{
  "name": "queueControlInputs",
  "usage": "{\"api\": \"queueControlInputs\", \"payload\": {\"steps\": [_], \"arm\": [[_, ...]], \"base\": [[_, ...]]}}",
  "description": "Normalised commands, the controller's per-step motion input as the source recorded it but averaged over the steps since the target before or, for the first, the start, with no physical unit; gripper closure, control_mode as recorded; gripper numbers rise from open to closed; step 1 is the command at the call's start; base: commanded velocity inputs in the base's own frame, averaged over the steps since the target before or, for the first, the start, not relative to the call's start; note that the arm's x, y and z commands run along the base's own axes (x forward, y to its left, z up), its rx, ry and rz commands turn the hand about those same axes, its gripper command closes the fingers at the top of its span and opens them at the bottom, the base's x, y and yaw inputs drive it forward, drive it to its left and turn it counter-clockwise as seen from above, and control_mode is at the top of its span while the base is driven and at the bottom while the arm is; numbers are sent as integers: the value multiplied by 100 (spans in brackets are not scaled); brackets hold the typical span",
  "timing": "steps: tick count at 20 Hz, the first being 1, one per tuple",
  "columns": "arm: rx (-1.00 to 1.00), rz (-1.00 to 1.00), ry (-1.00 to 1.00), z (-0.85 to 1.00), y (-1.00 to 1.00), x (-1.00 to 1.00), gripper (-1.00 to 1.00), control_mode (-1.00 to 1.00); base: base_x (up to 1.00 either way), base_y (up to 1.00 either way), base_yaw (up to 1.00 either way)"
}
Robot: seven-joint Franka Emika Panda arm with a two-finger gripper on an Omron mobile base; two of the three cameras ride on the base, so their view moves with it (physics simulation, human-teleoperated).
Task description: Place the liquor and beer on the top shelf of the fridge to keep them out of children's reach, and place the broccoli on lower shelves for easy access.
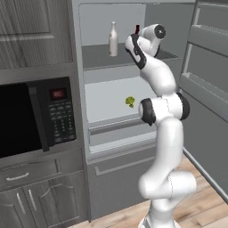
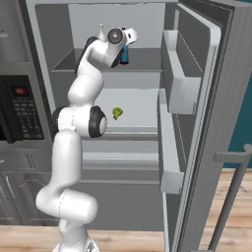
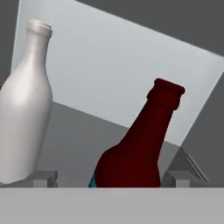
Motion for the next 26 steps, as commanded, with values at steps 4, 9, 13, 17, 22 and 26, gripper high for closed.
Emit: {"api": "queueControlInputs", "payload": {"steps": [4,9,13,17,22,26], "arm": [[-7,-5,6,-2,-18,-38,-100,-100],[-5,-7,4,-10,-11,-48,-100,-100],[-5,-10,0,-34,0,-65,-100,-100],[0,-19,0,-19,0,-98,-100,-100],[0,-21,0,-1,2,-100,-100,-100],[0,-9,0,11,26,-100,-100,-100]], "base": [[0,0,0],[0,0,0],[0,0,0],[0,0,0],[0,0,0],[0,0,0]]}}
